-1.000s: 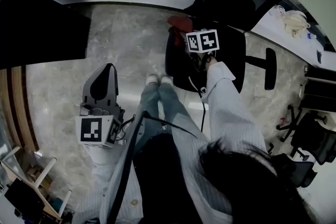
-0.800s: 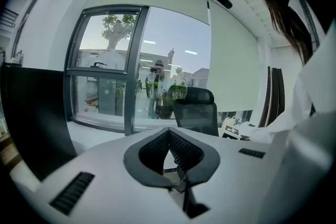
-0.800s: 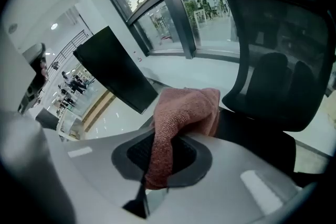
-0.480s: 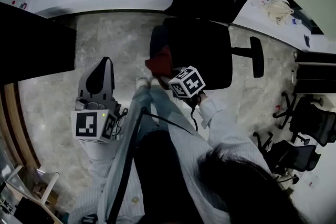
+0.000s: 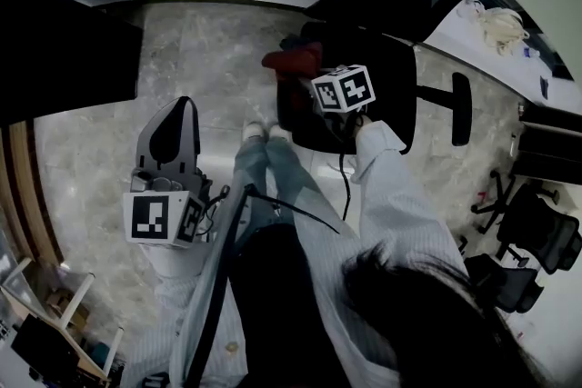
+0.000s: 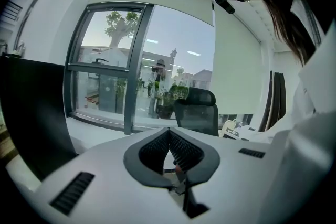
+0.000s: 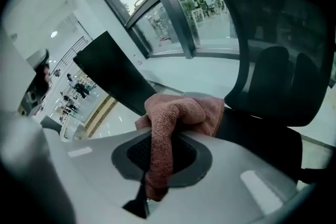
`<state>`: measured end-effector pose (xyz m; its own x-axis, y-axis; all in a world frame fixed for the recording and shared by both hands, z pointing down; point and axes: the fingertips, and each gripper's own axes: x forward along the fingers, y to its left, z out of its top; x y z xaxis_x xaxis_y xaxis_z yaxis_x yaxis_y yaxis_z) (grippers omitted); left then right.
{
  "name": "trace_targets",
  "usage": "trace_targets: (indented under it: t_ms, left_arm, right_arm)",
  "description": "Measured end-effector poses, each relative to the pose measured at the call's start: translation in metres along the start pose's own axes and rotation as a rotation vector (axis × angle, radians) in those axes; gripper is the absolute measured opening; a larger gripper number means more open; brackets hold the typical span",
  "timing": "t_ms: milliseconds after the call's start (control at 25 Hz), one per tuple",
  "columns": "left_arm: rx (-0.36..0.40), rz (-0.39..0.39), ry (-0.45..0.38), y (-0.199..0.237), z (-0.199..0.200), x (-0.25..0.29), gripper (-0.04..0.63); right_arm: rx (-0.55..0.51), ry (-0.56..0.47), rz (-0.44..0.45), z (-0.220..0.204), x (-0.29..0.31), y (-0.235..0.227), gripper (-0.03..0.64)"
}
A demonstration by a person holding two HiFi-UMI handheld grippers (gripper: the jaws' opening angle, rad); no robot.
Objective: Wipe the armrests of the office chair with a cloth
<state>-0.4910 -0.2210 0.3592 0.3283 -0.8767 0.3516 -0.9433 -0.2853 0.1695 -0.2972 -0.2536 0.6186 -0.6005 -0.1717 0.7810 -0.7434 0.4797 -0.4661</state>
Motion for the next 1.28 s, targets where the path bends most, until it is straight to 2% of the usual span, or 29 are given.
trace_targets:
  t_ms: [200, 320, 400, 600, 800, 1000, 1160, 1280]
  left_arm:
    - [-0.031, 0.078, 0.014, 0.034, -0.007, -0.016, 0.003]
    - [-0.034, 0.101, 0.008, 0.049, -0.006, -0.024, 0.003]
    - [-0.039, 0.102, 0.004, 0.058, -0.005, -0.028, 0.004]
    - [-0.035, 0.046, -0.028, 0.047, 0.001, -0.022, 0.003]
    - [-0.022, -0.028, -0.038, 0.02, 0.005, -0.013, 0.003]
    - [-0.026, -0.067, -0.035, -0.008, 0.005, -0.008, 0.003]
    - [-0.016, -0.086, -0.038, -0.025, 0.002, -0.007, 0.003]
    - [-0.022, -0.064, -0.025, -0.028, -0.002, -0.013, 0.004]
  right_arm:
    - [0.092, -0.039, -0.104, 0.062, 0.018, -0.05, 0.032]
    - [0.173, -0.071, -0.113, 0.08, 0.026, -0.06, 0.032]
    - [0.182, -0.06, -0.099, 0.079, 0.031, -0.05, 0.032]
    - [0.053, 0.016, -0.038, 0.044, 0.027, -0.003, 0.032]
    - [-0.002, 0.057, 0.032, -0.018, 0.009, 0.046, 0.032]
    - [-0.037, 0.085, 0.094, -0.082, -0.016, 0.09, 0.032]
    - [-0.047, 0.072, 0.107, -0.101, -0.026, 0.093, 0.032]
    - [-0.034, 0.059, 0.091, -0.089, -0.024, 0.074, 0.032]
